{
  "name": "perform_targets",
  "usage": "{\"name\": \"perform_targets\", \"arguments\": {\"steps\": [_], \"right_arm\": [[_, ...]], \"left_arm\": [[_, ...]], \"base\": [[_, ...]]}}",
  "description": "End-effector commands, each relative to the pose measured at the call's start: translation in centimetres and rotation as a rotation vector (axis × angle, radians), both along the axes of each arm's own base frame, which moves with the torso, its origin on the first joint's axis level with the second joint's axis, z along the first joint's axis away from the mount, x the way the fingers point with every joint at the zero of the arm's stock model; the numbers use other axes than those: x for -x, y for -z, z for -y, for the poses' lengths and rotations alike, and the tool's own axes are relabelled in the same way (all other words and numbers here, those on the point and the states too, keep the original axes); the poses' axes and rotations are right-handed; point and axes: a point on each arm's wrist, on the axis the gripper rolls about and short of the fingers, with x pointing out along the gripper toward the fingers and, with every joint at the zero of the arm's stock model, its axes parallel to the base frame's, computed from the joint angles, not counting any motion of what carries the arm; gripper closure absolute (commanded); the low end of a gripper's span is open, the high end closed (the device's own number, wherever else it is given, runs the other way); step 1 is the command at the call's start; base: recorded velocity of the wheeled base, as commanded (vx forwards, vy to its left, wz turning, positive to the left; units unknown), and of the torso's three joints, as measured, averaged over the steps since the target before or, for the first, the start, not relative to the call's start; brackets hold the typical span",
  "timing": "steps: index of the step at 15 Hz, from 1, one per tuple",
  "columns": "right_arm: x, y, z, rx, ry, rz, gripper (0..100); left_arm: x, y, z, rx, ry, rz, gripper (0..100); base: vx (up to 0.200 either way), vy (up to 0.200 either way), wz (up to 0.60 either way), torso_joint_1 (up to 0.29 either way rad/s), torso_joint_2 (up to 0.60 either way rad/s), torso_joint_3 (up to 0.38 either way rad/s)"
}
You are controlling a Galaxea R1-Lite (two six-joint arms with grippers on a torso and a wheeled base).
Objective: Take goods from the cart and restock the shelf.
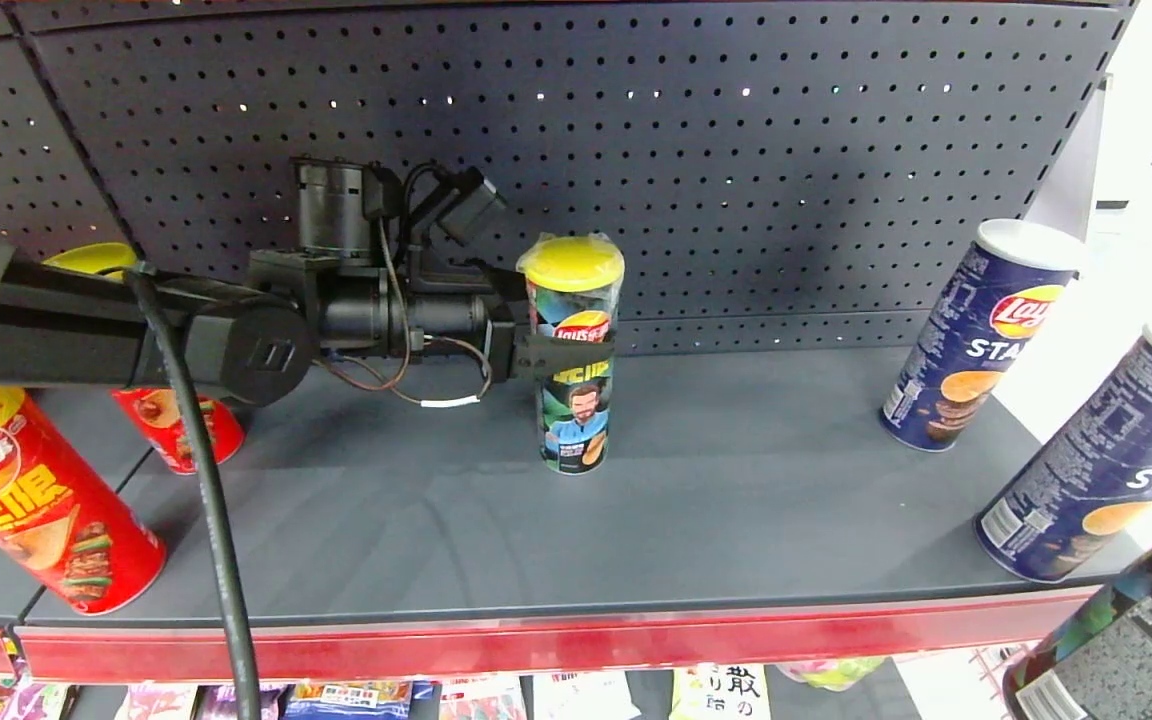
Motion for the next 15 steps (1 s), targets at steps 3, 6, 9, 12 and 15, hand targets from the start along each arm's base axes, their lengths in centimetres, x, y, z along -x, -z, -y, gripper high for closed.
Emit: {"name": "perform_targets", "arguments": {"steps": [3,6,9,12,15], "right_arm": [[-0.1,0.1,0.0,-0.001,-0.001,-0.006,100],[-0.1,0.1,0.0,-0.001,-0.001,-0.006,100],[0.0,0.0,0.0,-0.011,0.002,-0.006,100],[0.0,0.0,0.0,-0.013,0.002,-0.007,100],[-0.1,0.0,0.0,-0.013,0.002,-0.005,100]], "left_arm": [[0.3,-0.2,1.1,0.012,-0.009,-0.026,0],[0.3,-0.1,1.6,0.012,-0.009,-0.028,0],[0.6,-0.1,1.7,0.008,-0.002,-0.033,100],[2.1,-0.8,1.3,0.013,0.018,-0.031,100],[5.2,-1.2,0.3,0.006,0.036,-0.051,100]], "base": [[0.0,0.0,0.0,0.0,0.0,0.0],[0.0,0.0,0.0,0.0,0.0,0.0],[0.0,0.0,0.0,0.0,0.0,0.0],[0.0,0.0,0.0,0.0,0.0,0.0],[0.0,0.0,0.0,0.0,0.0,0.0]]}}
